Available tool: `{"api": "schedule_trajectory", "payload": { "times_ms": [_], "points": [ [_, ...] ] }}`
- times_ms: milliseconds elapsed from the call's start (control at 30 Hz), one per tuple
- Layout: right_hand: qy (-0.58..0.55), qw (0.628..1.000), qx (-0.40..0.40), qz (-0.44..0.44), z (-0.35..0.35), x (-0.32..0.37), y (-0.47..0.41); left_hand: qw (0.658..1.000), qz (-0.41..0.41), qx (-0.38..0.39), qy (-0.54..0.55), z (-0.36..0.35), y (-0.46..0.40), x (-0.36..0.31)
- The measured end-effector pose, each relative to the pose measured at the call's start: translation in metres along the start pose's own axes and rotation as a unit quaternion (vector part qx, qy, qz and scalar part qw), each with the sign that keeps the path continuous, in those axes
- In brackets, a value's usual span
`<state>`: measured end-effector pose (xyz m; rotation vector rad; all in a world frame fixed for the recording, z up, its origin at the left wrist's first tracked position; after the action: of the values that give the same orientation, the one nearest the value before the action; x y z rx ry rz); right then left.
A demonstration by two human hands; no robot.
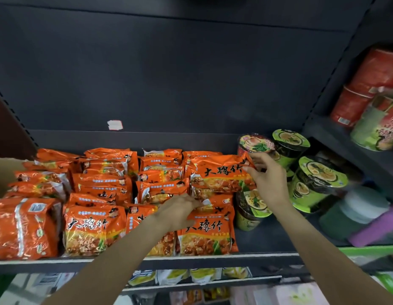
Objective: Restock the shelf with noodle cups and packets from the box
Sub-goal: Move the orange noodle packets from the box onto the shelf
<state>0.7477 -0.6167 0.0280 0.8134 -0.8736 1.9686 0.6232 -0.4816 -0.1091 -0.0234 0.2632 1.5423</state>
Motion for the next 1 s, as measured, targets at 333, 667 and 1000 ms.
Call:
{"api": "schedule_trajectory", "payload": {
  "times_ms": [333,667,1000],
  "points": [
    [0.185,0.959,0.161,0.142,-0.064,0.024,0.001,0.997,-0.029,-0.021,0.066,0.009,0.028,-0.013],
    [0.335,0.889,0.283,0.130,-0.137,-0.004,0.027,0.997,0.006,-0.043,0.058,0.009,0.040,-0.011],
    [0.312,0.870,0.369,0.093,-0.139,-0.043,0.047,0.991,0.079,-0.053,0.088,0.012,0.044,0.001]
  ]
}}
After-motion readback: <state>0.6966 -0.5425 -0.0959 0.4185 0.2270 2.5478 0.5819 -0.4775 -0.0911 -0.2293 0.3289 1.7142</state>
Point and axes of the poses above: each hand's wrist, its own y-axis away from the middle knuckle, its own z-axis out of the back of the hand, x = y × z, the point moved 10 cm from there along -y, towards the middle knuckle, and after that the axes turned 7 degrees about -z, right-handed, at the moved point
